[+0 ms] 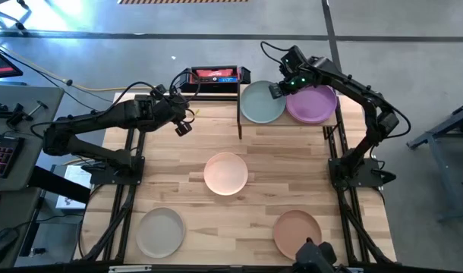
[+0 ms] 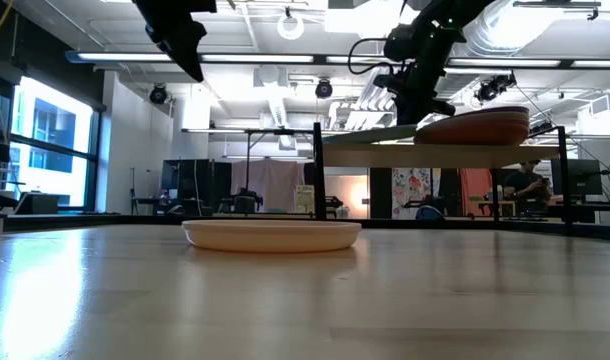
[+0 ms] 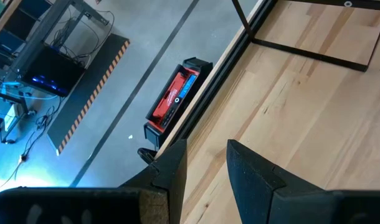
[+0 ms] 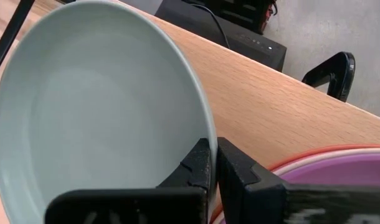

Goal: Place and stack plates onto a shelf
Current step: Put the light blue plate on the shelf, then stack the brown plate on top of the light blue plate on the shelf

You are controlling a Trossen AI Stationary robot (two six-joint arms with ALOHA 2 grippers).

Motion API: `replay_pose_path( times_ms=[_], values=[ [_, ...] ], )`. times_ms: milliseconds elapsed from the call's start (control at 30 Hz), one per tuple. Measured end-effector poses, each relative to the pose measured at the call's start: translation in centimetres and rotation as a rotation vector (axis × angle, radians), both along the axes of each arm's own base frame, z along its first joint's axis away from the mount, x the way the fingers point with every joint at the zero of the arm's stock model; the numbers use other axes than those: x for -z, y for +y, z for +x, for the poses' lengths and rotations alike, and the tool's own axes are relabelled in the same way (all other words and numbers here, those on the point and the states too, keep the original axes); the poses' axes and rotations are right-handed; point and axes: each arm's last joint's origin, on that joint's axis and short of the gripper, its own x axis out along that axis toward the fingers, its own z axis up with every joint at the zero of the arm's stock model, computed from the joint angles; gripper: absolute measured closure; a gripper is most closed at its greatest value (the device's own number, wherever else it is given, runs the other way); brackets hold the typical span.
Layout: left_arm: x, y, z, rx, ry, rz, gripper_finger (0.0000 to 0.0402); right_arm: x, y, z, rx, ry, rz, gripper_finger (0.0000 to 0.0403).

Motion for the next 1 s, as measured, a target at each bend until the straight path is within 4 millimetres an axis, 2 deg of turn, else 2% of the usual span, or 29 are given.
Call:
replay_pose_path(
  times_ms=[267,700,1000],
  values=[
    [0.00,0.00,0.00,0.000,0.000,0.000,0.0300,-0.01,-0.04,-0.05,0.016,-0.024,0.026,0.0399],
    [0.00,-0.01,0.00,0.000,0.000,-0.001,0.0300,-0.09,-0.27,-0.12,0.065,-0.002,-0.015,0.0326],
    [0.00,0.00,0.00,0.000,-0.001,-0.001,0.0300,-1.00,0.10,-0.26,0.030,-0.081,-0.004,0.0313]
  ],
)
